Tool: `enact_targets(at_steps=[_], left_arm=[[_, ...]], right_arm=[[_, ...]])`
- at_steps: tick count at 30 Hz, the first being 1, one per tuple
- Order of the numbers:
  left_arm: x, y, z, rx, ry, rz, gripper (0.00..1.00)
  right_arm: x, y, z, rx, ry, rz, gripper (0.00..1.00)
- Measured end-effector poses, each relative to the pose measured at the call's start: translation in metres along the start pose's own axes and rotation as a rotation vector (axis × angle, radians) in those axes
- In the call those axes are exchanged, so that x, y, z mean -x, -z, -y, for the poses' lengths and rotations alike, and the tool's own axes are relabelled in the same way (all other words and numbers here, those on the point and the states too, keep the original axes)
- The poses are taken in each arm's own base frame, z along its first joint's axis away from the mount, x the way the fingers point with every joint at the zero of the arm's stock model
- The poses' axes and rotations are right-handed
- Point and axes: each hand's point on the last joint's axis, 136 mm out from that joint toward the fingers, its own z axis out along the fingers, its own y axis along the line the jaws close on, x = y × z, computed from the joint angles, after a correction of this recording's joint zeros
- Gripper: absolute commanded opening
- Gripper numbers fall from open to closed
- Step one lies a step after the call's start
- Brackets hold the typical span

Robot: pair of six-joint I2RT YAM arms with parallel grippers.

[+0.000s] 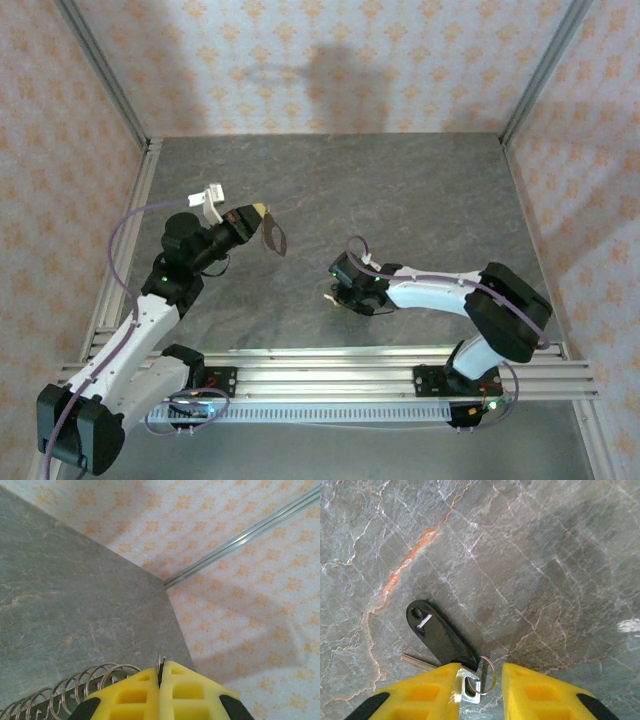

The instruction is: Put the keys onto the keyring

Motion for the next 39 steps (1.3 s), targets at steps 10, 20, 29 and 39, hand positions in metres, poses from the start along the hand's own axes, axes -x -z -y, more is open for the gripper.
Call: enact_targets(at_steps=[10, 20, 29, 39], left_arm=[[0.000, 0.000, 0.000, -0.001, -0.001, 0.001, 0.00], [0.001, 0.000, 0.001, -0.005, -0.002, 0.004, 0.00], [0.000, -0.002, -0.001, 0.004, -0.006, -0.004, 0.00], [0.014, -0.026, 0.002, 0.060, -0.090, -0.056, 0.00]], right_arm=[[0.000, -0.003, 0.000, -0.001, -0.002, 0.000, 0.11], [0.003, -0.001, -0.005, 0.020, -0.004, 0.017, 0.00], [0.045, 0.041, -0.009, 0.098, -0.009, 0.123, 0.00], [0.131, 0.094, -0.008, 0.197, 0.027, 0.279, 0.00]])
